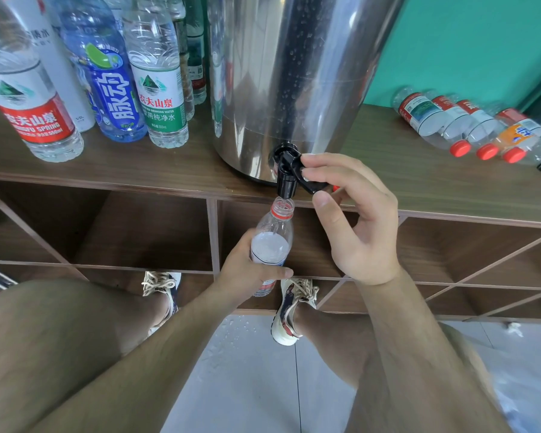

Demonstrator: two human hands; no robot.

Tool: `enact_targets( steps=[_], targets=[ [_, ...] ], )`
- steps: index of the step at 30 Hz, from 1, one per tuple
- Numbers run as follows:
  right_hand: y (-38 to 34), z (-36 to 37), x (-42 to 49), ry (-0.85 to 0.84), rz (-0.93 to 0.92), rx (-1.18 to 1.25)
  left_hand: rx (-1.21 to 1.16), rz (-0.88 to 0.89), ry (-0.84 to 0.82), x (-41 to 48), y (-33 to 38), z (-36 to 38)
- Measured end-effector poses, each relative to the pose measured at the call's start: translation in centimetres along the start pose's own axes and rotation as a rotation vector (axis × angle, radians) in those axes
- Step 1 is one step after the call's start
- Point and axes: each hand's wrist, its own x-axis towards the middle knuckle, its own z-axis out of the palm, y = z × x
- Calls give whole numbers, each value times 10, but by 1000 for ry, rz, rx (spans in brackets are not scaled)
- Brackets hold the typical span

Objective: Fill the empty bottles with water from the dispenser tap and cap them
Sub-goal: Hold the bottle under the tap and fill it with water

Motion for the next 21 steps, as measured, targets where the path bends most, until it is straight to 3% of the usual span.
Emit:
enact_targets(
  steps=[21],
  targets=[
    [0,0,0,-3,-3,-10,13,6,6,0,1,0]
  ],
)
